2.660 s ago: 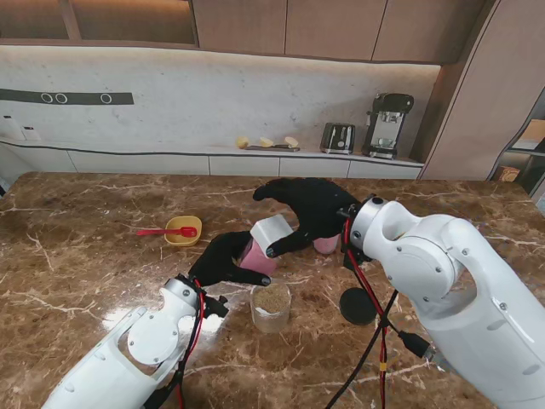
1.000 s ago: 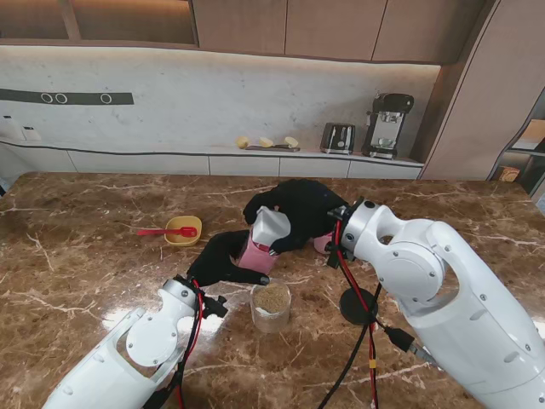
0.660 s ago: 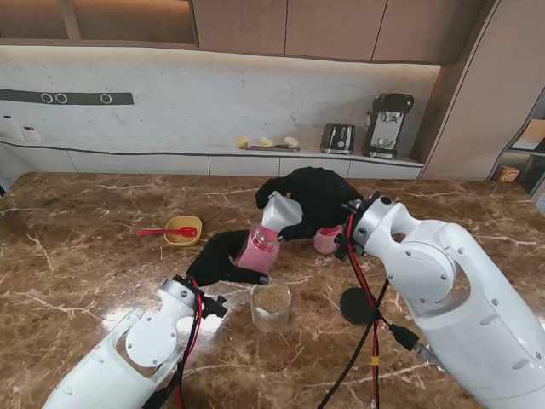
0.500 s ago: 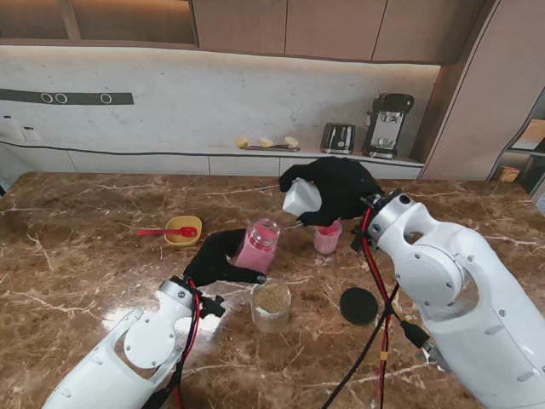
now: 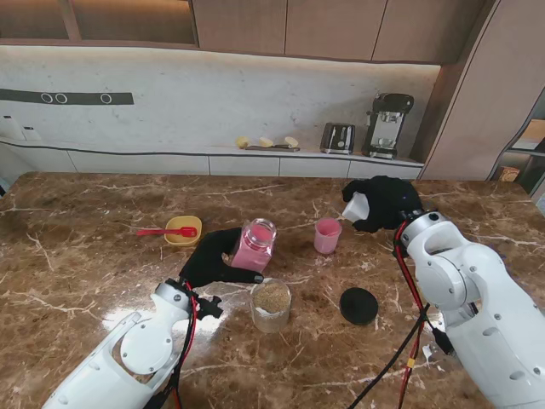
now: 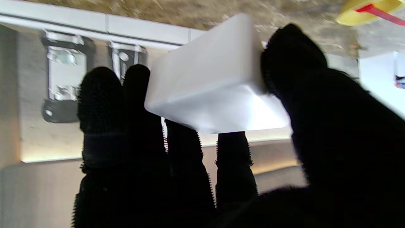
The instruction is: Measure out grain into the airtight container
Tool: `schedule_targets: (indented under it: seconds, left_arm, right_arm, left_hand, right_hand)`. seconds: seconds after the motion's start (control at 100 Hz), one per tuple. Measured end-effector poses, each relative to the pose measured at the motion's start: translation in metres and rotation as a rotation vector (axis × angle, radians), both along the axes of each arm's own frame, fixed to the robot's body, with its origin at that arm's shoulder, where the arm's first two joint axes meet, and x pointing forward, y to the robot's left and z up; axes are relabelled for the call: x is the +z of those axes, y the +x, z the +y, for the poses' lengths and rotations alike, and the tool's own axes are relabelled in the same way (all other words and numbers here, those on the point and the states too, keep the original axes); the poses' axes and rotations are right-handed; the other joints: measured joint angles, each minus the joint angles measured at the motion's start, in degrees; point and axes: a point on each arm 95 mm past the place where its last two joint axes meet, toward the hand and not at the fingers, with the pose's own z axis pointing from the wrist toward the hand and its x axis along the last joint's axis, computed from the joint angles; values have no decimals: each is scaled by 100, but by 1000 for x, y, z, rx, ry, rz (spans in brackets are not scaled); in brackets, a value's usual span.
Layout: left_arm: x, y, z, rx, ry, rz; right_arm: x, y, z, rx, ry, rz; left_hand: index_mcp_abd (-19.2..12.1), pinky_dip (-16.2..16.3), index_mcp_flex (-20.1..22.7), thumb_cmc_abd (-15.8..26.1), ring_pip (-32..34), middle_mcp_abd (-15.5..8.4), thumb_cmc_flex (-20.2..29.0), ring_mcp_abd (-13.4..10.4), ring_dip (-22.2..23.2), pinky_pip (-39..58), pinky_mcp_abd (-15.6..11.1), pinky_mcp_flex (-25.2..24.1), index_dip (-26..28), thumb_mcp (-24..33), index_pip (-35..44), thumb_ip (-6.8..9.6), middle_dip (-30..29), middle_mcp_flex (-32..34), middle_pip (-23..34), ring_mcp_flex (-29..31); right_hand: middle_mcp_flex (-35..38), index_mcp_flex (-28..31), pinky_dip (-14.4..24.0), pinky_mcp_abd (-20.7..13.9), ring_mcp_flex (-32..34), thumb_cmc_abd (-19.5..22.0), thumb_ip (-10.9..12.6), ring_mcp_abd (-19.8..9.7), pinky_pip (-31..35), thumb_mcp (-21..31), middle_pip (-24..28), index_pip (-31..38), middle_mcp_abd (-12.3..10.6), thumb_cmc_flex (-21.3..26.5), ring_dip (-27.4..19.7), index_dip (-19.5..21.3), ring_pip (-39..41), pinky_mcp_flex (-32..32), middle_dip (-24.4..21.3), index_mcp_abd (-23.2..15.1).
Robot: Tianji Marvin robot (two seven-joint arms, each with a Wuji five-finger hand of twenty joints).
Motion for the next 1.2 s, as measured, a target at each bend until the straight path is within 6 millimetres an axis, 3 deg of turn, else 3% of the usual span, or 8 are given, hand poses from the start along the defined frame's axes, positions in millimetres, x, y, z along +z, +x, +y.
schedule_targets:
  seconds: [0.38, 1.2]
  left_arm:
    - [1, -6, 4, 5, -20, -27]
    - [-1, -11, 3, 7, -40, -40]
  right_arm:
    - [-57, 24, -38, -170, -84, 109]
    - [-141, 34, -87, -397, -173, 239]
  left_hand:
    - [0, 0, 0, 0, 0, 0, 0, 0, 0, 0, -1, 0, 0, 0, 0, -1, 2, 0, 0, 0]
    - [0, 0, 0, 1, 0, 0, 0, 0, 0, 4, -2, 0, 0, 0, 0, -5, 15, 2, 0, 13]
  right_hand:
    - [0, 0, 70, -14, -6, 1, 0, -9, -2, 0, 0, 4, 0, 0, 0, -1, 0, -5, 0, -1]
    - [-232, -85, 74, -128, -327, 108, 0, -80, -297, 189, 83, -31, 0, -10, -3, -61, 17, -346, -130, -3]
